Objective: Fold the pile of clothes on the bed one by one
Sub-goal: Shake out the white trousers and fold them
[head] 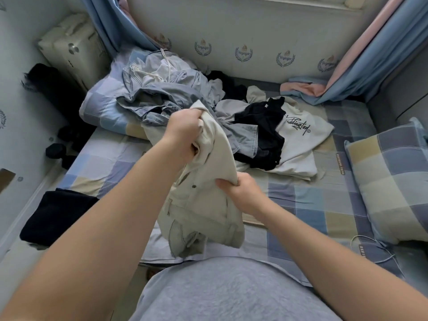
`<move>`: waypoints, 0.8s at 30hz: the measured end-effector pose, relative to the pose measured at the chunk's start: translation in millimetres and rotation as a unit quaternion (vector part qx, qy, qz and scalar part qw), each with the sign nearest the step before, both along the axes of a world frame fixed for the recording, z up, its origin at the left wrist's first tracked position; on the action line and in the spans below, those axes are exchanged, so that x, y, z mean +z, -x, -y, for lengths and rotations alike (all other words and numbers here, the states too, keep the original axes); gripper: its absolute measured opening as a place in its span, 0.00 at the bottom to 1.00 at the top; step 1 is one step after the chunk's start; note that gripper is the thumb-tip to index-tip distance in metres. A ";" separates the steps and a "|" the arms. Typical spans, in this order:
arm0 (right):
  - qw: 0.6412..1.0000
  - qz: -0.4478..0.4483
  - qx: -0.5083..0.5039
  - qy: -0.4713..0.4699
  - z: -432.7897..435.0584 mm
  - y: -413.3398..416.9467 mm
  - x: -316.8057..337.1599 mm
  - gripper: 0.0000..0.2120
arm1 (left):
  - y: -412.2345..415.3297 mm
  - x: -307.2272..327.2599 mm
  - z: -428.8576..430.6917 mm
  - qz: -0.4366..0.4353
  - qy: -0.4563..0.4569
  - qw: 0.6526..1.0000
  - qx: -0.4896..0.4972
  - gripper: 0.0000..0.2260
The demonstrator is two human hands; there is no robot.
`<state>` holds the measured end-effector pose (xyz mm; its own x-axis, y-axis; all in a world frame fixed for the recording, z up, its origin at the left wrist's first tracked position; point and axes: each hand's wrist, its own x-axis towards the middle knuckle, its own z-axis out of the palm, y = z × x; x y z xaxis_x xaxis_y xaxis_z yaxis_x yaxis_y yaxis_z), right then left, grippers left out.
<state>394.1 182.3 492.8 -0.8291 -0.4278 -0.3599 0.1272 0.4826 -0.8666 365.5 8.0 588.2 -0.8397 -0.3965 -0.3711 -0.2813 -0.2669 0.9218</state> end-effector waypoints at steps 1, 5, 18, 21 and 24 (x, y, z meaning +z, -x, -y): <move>1.000 0.002 -0.014 0.009 -1.1 4.3 3.5 0.14 | -1.1 -2.8 7.3 -0.007 -0.026 1.000 0.005 0.06; 0.989 0.048 -0.089 0.108 -9.0 19.8 25.3 0.13 | -23.7 -25.4 23.1 0.072 0.069 0.986 -0.136 0.13; 0.974 0.081 -0.156 0.146 -40.3 56.0 37.9 0.09 | -39.7 -58.9 -8.2 0.054 0.056 0.989 -0.129 0.07; 0.994 0.024 -0.080 0.066 -45.6 42.7 34.4 0.28 | -24.7 -37.3 1.6 0.027 0.018 0.997 -0.063 0.09; 0.997 -0.025 0.032 0.058 -38.8 16.8 41.8 0.43 | -20.1 -23.5 -4.2 0.012 0.006 0.997 -0.072 0.10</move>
